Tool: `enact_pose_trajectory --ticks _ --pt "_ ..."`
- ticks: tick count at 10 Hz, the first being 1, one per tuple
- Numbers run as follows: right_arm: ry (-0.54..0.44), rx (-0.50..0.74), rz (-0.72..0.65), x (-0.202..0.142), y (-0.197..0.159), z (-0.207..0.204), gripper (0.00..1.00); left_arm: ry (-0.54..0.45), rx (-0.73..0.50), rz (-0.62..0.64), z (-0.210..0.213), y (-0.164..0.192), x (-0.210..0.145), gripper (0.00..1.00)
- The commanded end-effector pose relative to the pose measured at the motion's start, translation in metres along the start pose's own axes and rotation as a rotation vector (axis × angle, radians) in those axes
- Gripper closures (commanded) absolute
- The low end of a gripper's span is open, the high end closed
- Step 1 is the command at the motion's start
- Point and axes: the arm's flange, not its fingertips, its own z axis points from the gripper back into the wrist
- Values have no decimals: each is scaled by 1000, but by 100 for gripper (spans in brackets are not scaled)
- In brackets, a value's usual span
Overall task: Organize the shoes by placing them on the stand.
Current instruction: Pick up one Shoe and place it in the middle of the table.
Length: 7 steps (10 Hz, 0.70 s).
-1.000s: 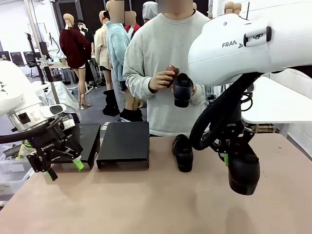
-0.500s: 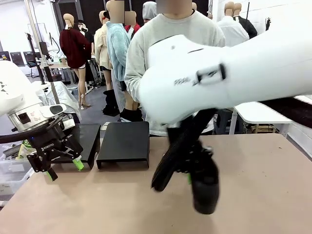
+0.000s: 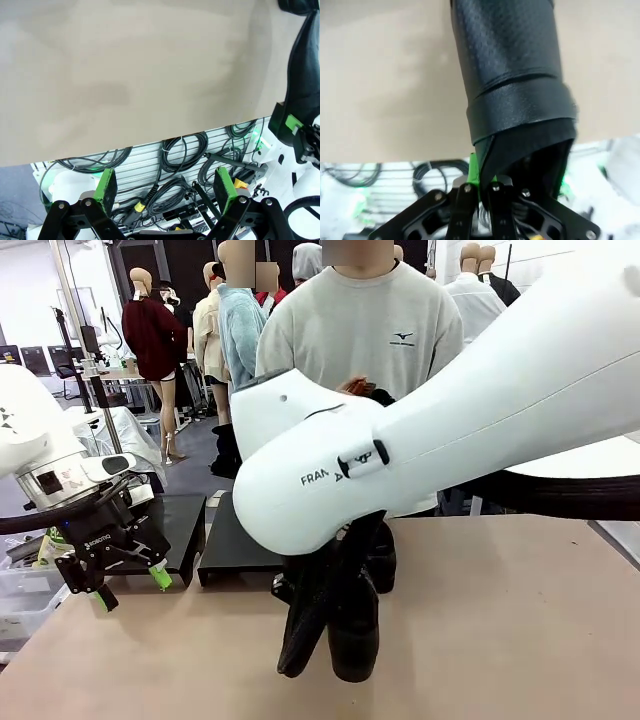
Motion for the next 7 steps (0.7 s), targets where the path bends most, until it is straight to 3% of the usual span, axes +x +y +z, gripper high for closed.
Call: enact_pose_trajectory --ticks 1,6,7 --pt "-14 -5 112 21 17 -11 100 4 -6 1 0 1 -1 0" --pt "76 13 177 32 44 -59 100 4 -6 1 0 1 -1 0" --pt "99 26 154 32 45 -61 92 4 -6 1 0 1 -1 0"
